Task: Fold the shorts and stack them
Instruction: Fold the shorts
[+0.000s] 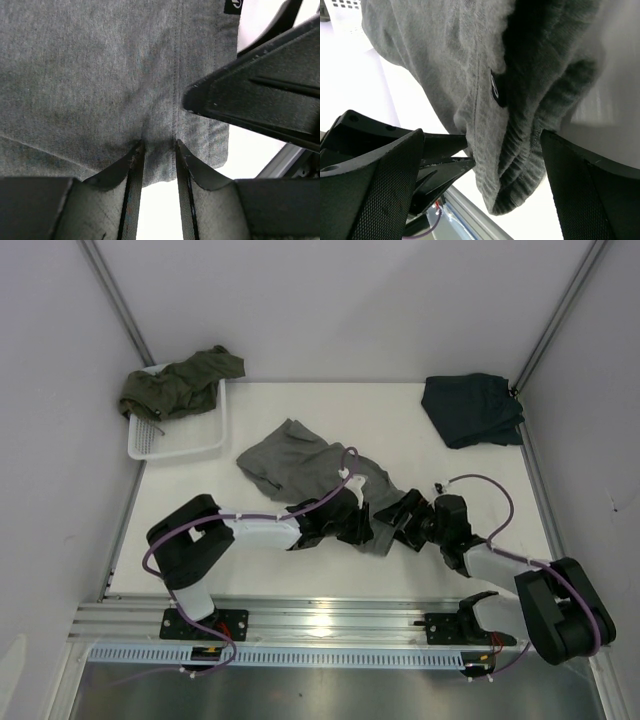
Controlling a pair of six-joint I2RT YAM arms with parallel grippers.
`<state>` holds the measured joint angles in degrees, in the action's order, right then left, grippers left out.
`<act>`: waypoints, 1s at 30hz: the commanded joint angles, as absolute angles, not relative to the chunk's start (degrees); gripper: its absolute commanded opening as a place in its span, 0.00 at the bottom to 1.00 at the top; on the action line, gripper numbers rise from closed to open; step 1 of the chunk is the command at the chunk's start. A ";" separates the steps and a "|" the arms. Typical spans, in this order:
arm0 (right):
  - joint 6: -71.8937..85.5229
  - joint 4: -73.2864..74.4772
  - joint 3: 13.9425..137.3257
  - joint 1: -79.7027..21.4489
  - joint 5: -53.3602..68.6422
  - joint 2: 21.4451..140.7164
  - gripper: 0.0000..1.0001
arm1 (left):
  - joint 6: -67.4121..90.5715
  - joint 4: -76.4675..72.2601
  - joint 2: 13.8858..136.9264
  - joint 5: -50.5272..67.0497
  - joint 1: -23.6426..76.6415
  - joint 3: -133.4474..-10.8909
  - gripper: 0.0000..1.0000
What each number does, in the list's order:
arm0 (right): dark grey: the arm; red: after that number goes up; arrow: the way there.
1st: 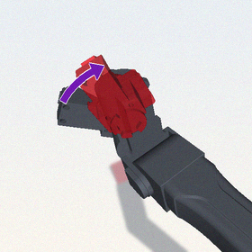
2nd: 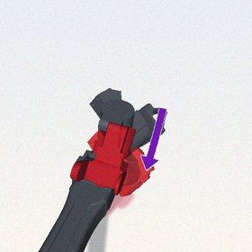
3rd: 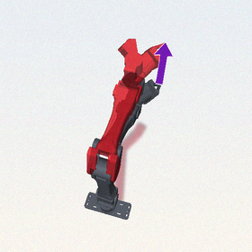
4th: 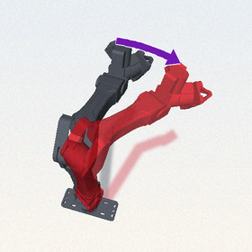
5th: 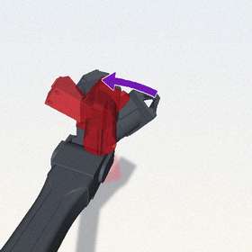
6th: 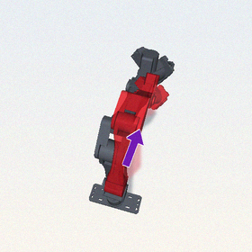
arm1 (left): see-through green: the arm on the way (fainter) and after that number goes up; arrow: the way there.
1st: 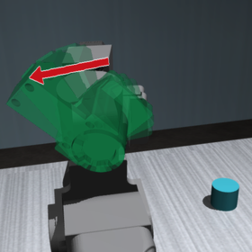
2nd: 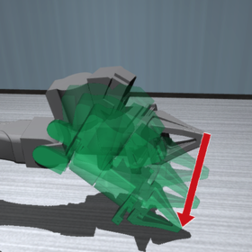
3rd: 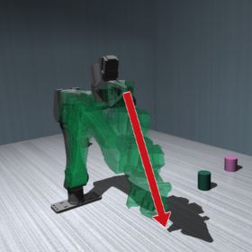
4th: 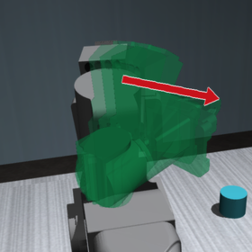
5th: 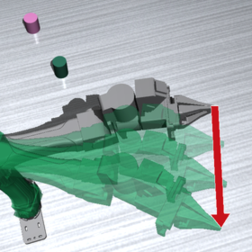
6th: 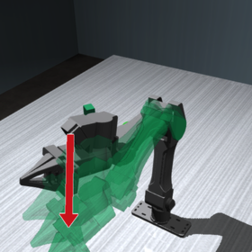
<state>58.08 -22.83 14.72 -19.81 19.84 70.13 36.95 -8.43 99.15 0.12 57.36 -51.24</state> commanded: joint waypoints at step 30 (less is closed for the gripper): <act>49.93 -27.88 14.58 -13.88 23.84 75.76 1.00 | 37.44 -11.86 102.83 -4.13 59.06 -48.69 0.29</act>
